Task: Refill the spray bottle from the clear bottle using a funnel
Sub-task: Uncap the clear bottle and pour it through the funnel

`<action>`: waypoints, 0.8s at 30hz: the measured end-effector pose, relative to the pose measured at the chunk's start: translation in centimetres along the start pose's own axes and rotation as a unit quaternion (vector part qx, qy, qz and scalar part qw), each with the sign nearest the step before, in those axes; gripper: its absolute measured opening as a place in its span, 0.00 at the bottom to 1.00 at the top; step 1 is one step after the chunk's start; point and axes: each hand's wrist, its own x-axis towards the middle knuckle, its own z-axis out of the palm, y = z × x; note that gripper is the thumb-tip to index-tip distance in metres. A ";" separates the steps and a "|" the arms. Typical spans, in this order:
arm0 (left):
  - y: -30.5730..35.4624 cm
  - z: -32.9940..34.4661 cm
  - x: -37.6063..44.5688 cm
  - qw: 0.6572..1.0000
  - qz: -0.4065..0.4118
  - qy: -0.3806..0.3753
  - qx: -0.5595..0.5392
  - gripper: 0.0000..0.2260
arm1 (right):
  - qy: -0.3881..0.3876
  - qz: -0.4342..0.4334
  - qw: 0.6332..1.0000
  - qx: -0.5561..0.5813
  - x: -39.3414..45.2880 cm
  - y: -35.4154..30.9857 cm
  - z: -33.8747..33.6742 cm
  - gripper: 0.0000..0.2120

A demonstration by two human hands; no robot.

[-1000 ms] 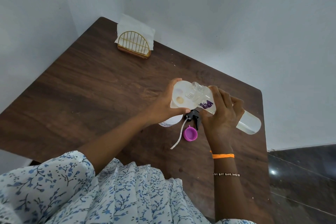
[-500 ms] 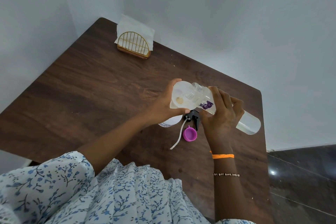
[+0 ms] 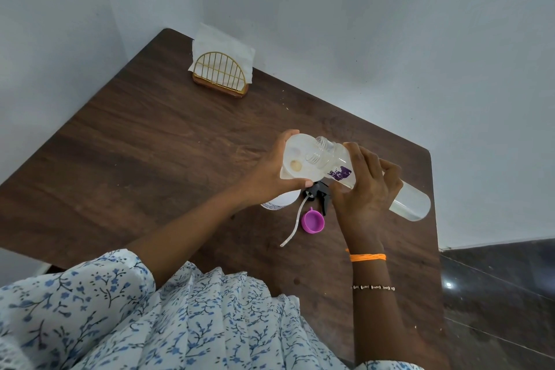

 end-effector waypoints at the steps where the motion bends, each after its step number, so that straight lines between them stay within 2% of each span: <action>1: 0.0 0.0 0.0 1.000 0.000 0.000 0.001 0.39 | 0.000 0.000 1.000 0.000 0.0 0.0 0.0 0.31; 24: -0.2 0.0 0.1 1.000 0.002 0.000 -0.007 0.39 | 0.020 -0.003 1.000 -0.005 0.1 0.1 0.2 0.29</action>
